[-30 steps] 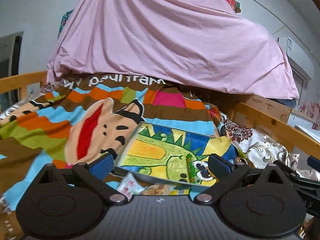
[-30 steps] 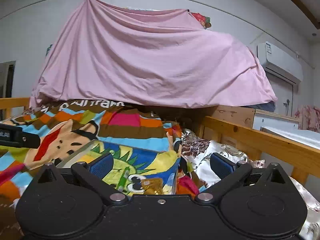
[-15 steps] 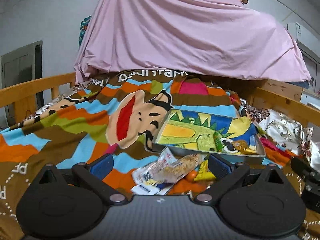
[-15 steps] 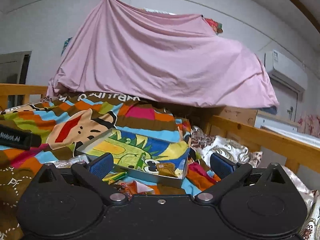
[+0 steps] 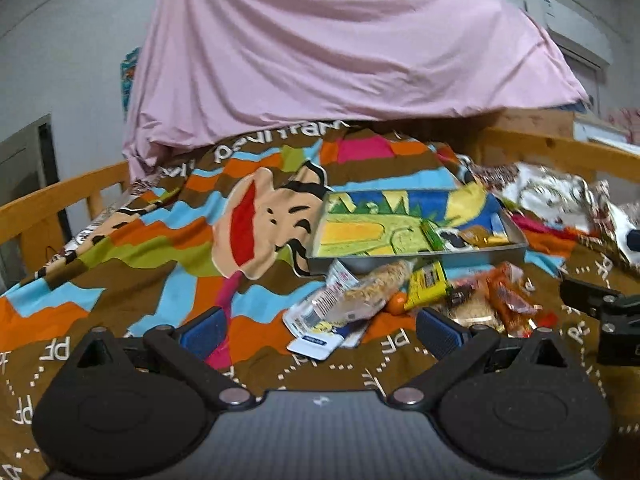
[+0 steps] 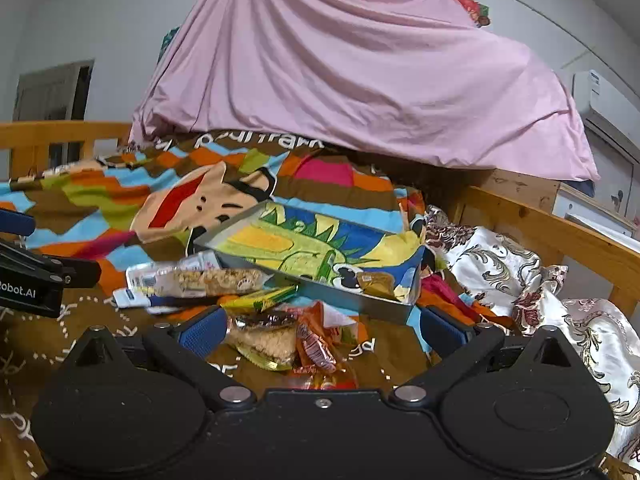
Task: Organize snacks
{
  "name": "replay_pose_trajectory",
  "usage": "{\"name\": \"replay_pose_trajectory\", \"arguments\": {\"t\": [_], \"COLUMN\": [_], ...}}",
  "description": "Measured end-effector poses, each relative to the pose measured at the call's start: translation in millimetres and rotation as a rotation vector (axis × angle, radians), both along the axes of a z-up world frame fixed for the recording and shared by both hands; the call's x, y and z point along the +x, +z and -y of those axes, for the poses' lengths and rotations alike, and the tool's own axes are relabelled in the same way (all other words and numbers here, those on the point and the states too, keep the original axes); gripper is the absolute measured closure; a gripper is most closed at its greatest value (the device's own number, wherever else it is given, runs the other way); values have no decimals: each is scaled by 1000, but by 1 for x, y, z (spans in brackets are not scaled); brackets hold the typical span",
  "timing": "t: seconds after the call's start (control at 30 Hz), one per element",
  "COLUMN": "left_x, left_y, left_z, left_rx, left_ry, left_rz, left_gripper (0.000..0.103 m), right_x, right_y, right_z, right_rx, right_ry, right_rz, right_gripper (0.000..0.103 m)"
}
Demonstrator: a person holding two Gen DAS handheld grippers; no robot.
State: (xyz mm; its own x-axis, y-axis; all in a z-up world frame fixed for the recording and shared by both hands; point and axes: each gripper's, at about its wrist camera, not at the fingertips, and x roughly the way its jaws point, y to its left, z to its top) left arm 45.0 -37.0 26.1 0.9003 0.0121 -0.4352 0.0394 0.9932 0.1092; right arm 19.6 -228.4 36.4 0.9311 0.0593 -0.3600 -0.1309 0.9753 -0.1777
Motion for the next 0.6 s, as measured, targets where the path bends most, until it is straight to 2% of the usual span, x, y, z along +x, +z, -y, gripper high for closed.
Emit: {"name": "replay_pose_trajectory", "arguments": {"t": [0.17,0.47,0.6], "left_x": [4,26,37], "left_y": [-10,-26,-29], "left_z": [-2,-3,3], "left_rx": [-15,-56,-26], "left_ry": [-36,-97,-149], "left_rz": [-31,-101,-104], "left_gripper": [0,0,0], "right_x": [7,29,36], "right_y": [-7,-25,-26], "right_z": [-2,3,8], "right_rx": [-23,1,19], "right_ry": [-7,-36,-28], "right_rz": [-54,-201,-222], "right_gripper": [1,1,1]}}
